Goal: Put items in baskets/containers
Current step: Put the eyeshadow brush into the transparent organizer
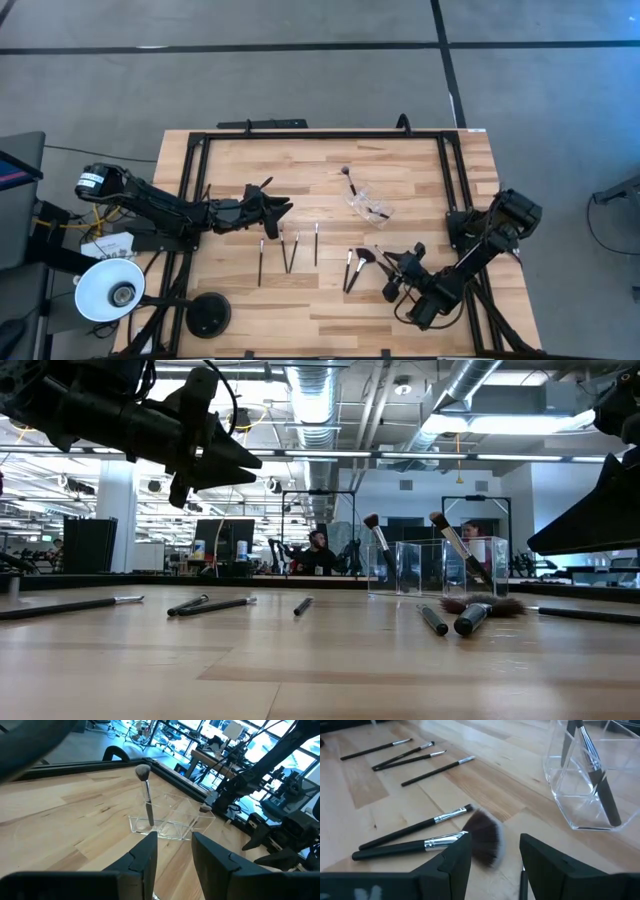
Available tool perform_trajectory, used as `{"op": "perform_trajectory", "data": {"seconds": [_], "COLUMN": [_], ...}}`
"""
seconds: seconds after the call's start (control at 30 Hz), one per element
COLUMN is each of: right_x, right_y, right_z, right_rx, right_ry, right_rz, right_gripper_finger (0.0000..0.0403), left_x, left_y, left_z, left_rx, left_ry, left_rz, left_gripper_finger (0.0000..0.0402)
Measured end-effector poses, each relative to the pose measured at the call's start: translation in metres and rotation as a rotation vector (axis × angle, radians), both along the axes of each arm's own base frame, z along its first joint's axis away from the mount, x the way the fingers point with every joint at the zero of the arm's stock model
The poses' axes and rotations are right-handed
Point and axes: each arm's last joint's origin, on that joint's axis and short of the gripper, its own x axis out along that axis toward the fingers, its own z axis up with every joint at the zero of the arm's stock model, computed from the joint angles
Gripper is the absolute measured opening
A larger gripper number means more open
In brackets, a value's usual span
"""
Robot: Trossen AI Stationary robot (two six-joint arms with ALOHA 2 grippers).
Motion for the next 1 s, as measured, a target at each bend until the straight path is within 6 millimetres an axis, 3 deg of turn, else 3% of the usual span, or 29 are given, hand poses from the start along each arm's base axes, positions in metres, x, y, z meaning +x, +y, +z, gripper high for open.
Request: {"op": "perform_trajectory", "data": {"seconds": [0.2,0.53,1.0], "right_x": [0.000,-0.024,-0.015], "right_y": [0.000,-0.024,-0.036], "right_z": [-0.002,-0.036,-0.040], "right_rx": [0.015,0.099,0.026], "right_ry": [-0.012,-0.081,-0.009], "right_rz": [0.006,0.032,0.078], "right_gripper_finger": [0.0159,0.0159,0.0159], "left_x": [0.000,-0.001,-0.002], "left_y": [-0.001,-0.020,-0.024], "left_z": [0.000,0.000,0.000], "left_rx": [-0.001,-0.028,-0.027], "left_ry": [0.001,0.003,0.004], "left_rz": [-0.022,-0.201,-0.217], "left_gripper_finger": [0.0117,0.0117,0.0117]}}
